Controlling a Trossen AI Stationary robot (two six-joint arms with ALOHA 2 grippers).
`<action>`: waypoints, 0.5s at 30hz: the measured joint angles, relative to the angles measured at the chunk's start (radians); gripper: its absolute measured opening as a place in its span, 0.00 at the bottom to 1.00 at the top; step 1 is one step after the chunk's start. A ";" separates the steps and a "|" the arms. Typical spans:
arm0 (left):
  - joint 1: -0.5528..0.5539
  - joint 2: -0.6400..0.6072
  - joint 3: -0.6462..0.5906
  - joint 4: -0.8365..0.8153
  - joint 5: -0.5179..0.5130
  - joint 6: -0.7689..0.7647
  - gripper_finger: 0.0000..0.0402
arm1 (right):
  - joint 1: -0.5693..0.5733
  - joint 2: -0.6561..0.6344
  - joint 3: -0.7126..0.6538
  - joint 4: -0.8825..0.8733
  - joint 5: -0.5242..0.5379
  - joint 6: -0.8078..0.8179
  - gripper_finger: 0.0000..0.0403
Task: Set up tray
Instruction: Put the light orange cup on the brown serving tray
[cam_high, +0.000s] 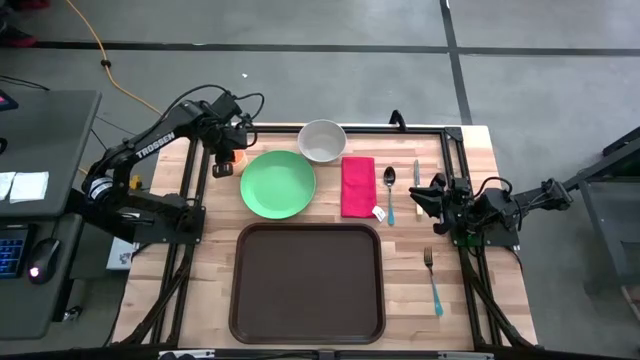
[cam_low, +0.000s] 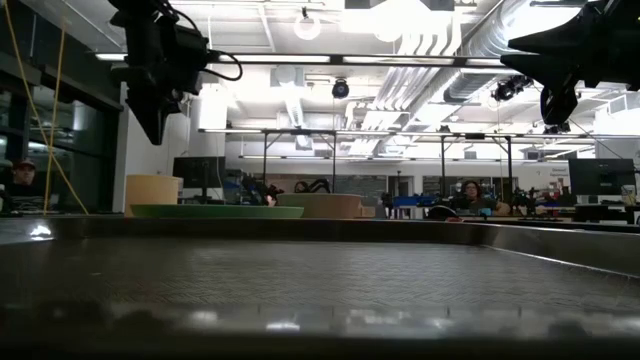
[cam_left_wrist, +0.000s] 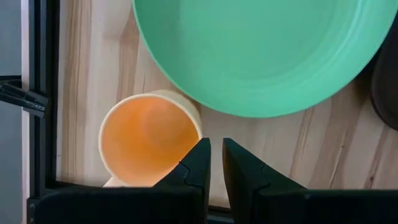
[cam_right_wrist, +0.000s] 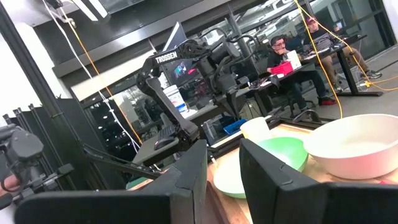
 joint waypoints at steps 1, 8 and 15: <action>0.000 0.000 0.000 0.000 0.000 0.005 0.18 | 0.000 0.000 0.000 0.000 0.000 0.000 0.18; 0.000 0.000 0.000 0.005 0.000 0.029 0.18 | 0.000 0.000 0.000 0.000 0.000 0.000 0.18; 0.000 0.000 0.000 0.005 -0.013 0.036 0.18 | 0.000 0.000 0.000 0.000 0.000 0.000 0.18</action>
